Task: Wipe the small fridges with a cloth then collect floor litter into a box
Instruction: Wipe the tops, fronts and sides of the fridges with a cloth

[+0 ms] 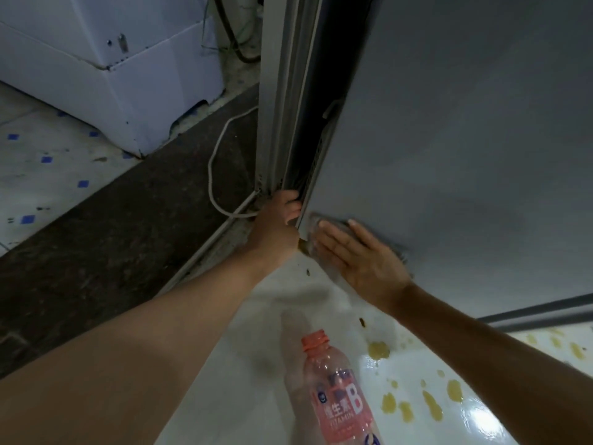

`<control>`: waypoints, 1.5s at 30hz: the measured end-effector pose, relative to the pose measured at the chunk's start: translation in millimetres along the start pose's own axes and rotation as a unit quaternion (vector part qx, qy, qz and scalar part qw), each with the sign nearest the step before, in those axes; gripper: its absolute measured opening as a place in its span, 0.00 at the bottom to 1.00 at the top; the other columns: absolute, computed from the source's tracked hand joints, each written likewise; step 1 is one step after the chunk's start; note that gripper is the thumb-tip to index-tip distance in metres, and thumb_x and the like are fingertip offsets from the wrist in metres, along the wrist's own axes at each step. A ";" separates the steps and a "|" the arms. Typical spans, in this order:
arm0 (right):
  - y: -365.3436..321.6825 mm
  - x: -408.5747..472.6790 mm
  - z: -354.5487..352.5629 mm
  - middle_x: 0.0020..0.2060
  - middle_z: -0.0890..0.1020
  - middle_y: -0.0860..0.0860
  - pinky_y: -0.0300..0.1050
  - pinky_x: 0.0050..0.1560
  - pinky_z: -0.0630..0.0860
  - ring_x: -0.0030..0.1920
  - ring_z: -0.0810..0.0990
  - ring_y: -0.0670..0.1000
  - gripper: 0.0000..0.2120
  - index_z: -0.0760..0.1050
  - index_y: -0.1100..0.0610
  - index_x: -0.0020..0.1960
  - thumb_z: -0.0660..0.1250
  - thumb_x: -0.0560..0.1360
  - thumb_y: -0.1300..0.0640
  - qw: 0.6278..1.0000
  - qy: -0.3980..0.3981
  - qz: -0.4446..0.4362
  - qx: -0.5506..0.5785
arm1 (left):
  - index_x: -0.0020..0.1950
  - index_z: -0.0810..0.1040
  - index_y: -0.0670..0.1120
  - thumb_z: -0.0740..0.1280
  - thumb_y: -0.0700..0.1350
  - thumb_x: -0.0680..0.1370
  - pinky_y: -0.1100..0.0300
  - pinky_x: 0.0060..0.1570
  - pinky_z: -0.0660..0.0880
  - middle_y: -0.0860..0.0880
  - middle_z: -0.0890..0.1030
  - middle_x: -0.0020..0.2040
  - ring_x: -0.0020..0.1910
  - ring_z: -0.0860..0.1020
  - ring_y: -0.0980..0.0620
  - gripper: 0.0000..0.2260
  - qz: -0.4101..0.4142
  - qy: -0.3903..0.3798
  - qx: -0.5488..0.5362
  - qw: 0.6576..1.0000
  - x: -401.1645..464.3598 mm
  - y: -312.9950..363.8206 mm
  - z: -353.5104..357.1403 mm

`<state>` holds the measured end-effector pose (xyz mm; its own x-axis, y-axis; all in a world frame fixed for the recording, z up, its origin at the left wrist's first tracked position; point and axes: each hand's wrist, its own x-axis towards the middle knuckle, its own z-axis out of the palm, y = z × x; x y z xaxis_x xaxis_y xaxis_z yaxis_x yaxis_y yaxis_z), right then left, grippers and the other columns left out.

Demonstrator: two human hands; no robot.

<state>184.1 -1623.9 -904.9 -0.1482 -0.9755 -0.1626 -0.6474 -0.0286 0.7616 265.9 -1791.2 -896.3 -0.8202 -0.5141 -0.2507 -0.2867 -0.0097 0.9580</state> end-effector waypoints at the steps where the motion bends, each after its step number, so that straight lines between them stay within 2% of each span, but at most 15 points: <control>1: -8.8 -0.5 3.5 0.67 0.26 0.62 0.62 0.64 0.24 0.66 0.24 0.62 0.31 0.32 0.59 0.75 0.45 0.78 0.55 0.999 -0.035 -0.023 -0.002 | 0.66 0.66 0.39 0.52 0.22 0.68 0.62 0.63 0.69 0.41 0.74 0.64 0.63 0.72 0.52 0.28 0.006 -0.002 0.008 1.000 -1.3 -0.5 1.3; 4: -10.7 -1.2 4.0 0.72 0.31 0.60 0.59 0.64 0.25 0.70 0.27 0.60 0.29 0.36 0.60 0.76 0.42 0.78 0.57 0.998 -0.044 -0.046 -0.005 | 0.61 0.70 0.46 0.58 0.34 0.66 0.60 0.61 0.70 0.48 0.75 0.60 0.59 0.73 0.55 0.23 0.022 0.002 0.045 0.999 -7.4 2.2 7.1; 7: 15.2 -16.2 -10.1 0.75 0.59 0.50 0.57 0.74 0.39 0.75 0.55 0.52 0.25 0.57 0.54 0.75 0.52 0.79 0.52 0.998 0.059 0.033 0.003 | 0.66 0.68 0.45 0.61 0.30 0.70 0.48 0.63 0.71 0.48 0.75 0.62 0.62 0.74 0.49 0.26 0.028 0.004 0.058 0.998 -9.4 3.0 13.6; 9: 38.8 -33.5 -16.0 0.72 0.67 0.49 0.53 0.74 0.43 0.73 0.63 0.50 0.22 0.65 0.55 0.72 0.48 0.80 0.57 0.977 0.165 0.122 0.058 | 0.69 0.65 0.48 0.62 0.31 0.73 0.47 0.63 0.72 0.49 0.74 0.65 0.63 0.73 0.49 0.27 0.027 0.011 0.075 0.997 -10.5 2.6 16.4; 13: 60.7 -56.4 -13.6 0.73 0.60 0.48 0.54 0.74 0.44 0.74 0.57 0.50 0.23 0.62 0.57 0.74 0.45 0.80 0.65 0.943 0.244 0.209 0.089 | 0.71 0.63 0.49 0.60 0.33 0.75 0.50 0.66 0.69 0.49 0.71 0.68 0.67 0.69 0.52 0.26 0.033 0.041 0.090 0.995 -14.1 6.6 27.4; 17: 23.8 -67.7 19.1 0.74 0.49 0.51 0.57 0.74 0.39 0.75 0.46 0.53 0.27 0.47 0.55 0.76 0.51 0.78 0.58 0.994 0.092 0.052 0.020 | 0.71 0.61 0.46 0.59 0.29 0.72 0.50 0.66 0.69 0.46 0.71 0.69 0.66 0.69 0.53 0.29 0.058 0.034 0.063 0.996 -22.9 10.7 38.3; 21: 1.8 -78.7 35.2 0.73 0.34 0.56 0.58 0.67 0.28 0.70 0.30 0.58 0.35 0.30 0.57 0.74 0.53 0.80 0.56 0.998 -0.044 -0.030 0.010 | 0.69 0.64 0.47 0.59 0.31 0.70 0.57 0.66 0.68 0.50 0.73 0.66 0.64 0.71 0.54 0.28 0.084 0.013 0.055 0.995 -30.5 10.9 42.8; 25: 30.5 -88.7 18.9 0.76 0.55 0.50 0.57 0.74 0.34 0.74 0.45 0.52 0.27 0.50 0.55 0.76 0.53 0.79 0.56 0.996 0.074 0.048 0.007 | 0.63 0.63 0.55 0.57 0.27 0.70 0.61 0.56 0.73 0.61 0.74 0.57 0.52 0.74 0.66 0.29 0.056 -0.001 0.040 0.998 -38.8 12.0 51.0; 28: 56.0 -104.4 16.2 0.72 0.66 0.48 0.52 0.74 0.44 0.74 0.58 0.49 0.22 0.62 0.55 0.73 0.49 0.80 0.62 0.964 0.211 0.153 0.061 | 0.72 0.58 0.46 0.57 0.27 0.70 0.50 0.60 0.72 0.50 0.71 0.65 0.60 0.74 0.52 0.32 0.029 -0.002 0.033 0.999 -39.4 16.9 62.2; 31: 50.2 -112.8 29.3 0.74 0.60 0.48 0.53 0.74 0.42 0.75 0.52 0.48 0.23 0.59 0.54 0.75 0.49 0.80 0.62 0.963 0.196 0.178 0.041 | 0.75 0.53 0.47 0.59 0.29 0.71 0.47 0.65 0.70 0.53 0.69 0.63 0.62 0.73 0.49 0.35 0.009 -0.001 0.050 0.999 -42.1 18.5 71.6; 34: 17.1 -118.3 50.6 0.74 0.55 0.48 0.56 0.75 0.40 0.75 0.50 0.50 0.29 0.53 0.52 0.75 0.58 0.77 0.55 0.997 0.071 0.041 -0.014 | 0.75 0.53 0.46 0.59 0.29 0.71 0.48 0.67 0.69 0.54 0.70 0.62 0.63 0.73 0.48 0.34 0.002 -0.025 0.073 0.997 -49.1 14.9 82.1; 37: 7.6 -120.0 47.8 0.75 0.46 0.50 0.55 0.71 0.36 0.73 0.40 0.53 0.37 0.42 0.52 0.76 0.61 0.76 0.55 1.000 -0.024 0.004 -0.016 | 0.74 0.54 0.44 0.57 0.28 0.71 0.50 0.69 0.66 0.48 0.72 0.65 0.64 0.72 0.45 0.33 -0.003 -0.048 0.066 0.997 -55.1 18.5 93.8; 39: 18.3 -123.8 39.6 0.76 0.54 0.48 0.53 0.73 0.39 0.75 0.47 0.50 0.32 0.49 0.51 0.76 0.58 0.76 0.56 0.999 0.000 0.019 -0.028 | 0.73 0.56 0.43 0.58 0.27 0.71 0.50 0.66 0.68 0.44 0.71 0.65 0.63 0.72 0.42 0.32 -0.013 -0.053 0.051 0.997 -57.1 20.9 102.4; 42: 49.1 -142.6 28.3 0.74 0.59 0.46 0.53 0.74 0.40 0.74 0.52 0.48 0.26 0.55 0.52 0.75 0.50 0.77 0.60 0.987 0.099 0.128 -0.008 | 0.74 0.56 0.46 0.61 0.31 0.75 0.60 0.52 0.70 0.52 0.66 0.60 0.55 0.70 0.52 0.30 0.002 -0.054 0.110 0.992 -62.2 27.8 111.6; 45: 65.3 -166.2 29.5 0.75 0.56 0.47 0.53 0.74 0.41 0.76 0.48 0.49 0.24 0.53 0.54 0.76 0.43 0.81 0.63 0.959 0.175 0.221 0.040 | 0.55 0.67 0.46 0.53 0.34 0.79 0.71 0.37 0.70 0.48 0.71 0.49 0.44 0.71 0.55 0.10 0.044 -0.036 0.173 0.983 -69.6 35.7 125.4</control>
<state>144.4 -1457.2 -846.7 -0.1711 -0.9023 0.3958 -0.6363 0.4079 0.6548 250.8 -1648.3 -862.2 -0.8785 -0.4382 -0.1903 -0.3546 0.3312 0.8744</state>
